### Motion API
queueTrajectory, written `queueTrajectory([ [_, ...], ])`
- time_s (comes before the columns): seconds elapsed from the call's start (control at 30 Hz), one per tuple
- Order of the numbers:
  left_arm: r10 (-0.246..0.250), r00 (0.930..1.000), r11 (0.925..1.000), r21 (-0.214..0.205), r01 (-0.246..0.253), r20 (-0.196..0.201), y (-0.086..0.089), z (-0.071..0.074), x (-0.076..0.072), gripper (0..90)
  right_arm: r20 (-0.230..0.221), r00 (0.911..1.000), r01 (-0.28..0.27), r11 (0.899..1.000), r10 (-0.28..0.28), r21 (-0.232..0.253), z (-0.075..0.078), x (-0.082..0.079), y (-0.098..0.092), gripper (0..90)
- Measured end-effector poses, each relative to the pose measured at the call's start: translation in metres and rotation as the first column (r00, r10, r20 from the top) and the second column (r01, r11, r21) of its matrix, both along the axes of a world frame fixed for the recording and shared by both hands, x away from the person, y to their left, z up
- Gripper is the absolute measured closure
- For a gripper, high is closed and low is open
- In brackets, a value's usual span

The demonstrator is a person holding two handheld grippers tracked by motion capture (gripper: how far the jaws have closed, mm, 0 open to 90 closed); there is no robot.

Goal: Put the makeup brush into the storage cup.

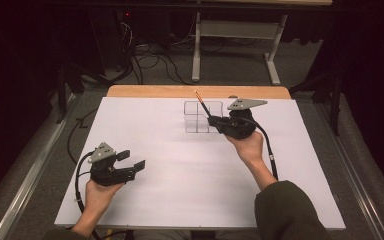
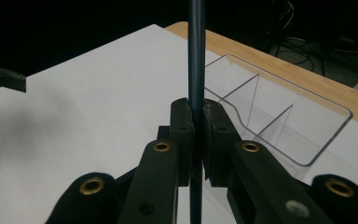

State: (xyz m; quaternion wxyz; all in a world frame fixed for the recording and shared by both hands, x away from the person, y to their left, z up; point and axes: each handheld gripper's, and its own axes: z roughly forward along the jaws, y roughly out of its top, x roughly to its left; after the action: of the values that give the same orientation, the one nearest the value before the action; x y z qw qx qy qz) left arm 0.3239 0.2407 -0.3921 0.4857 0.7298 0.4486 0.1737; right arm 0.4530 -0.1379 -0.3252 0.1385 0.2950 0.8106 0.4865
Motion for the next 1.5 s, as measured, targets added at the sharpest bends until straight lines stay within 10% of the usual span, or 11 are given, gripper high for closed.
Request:
queueTrajectory([
  [1.5,-0.003,1.0000,1.0000,-0.001,0.003,0.008,0.000,0.001,-0.001,27.4,-0.018,0.9922,0.123,0.992,-0.124,-0.029,-0.008,0.054,0.010,85.6],
])
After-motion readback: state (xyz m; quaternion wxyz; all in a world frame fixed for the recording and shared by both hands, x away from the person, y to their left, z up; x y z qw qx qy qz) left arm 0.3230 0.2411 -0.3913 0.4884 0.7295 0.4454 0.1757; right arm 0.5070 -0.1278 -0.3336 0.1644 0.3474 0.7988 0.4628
